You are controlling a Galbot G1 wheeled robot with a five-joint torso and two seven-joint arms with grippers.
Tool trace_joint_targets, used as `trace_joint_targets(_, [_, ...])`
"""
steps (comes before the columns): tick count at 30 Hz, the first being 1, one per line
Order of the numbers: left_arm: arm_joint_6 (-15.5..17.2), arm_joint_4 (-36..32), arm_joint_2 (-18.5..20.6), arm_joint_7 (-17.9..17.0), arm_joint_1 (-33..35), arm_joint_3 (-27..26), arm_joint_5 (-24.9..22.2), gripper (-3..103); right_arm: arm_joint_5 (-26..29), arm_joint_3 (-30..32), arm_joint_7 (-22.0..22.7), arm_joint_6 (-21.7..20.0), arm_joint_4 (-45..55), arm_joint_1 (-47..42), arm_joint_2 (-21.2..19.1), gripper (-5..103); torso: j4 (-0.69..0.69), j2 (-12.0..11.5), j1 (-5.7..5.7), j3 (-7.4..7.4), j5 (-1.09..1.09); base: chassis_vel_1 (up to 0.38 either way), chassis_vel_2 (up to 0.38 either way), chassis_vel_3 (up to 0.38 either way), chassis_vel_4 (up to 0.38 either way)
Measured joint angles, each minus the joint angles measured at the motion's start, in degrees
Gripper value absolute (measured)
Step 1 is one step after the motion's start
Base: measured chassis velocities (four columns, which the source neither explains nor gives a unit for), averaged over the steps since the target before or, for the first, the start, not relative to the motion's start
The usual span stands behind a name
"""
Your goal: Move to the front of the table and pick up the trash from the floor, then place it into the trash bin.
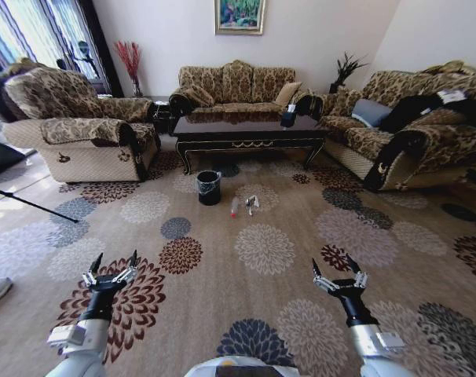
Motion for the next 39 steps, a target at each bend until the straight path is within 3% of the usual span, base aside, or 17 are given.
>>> trace_joint_targets(39, [-0.34, -0.02, -0.67, 0.17, 0.36, 0.03, 0.84, 100, -0.06, 0.37, 0.24, 0.63, 0.32, -0.15, 0.27, 100, 0.00, -9.05, -2.80, -6.25, 0.00, 0.000, 0.000, 0.000, 0.000])
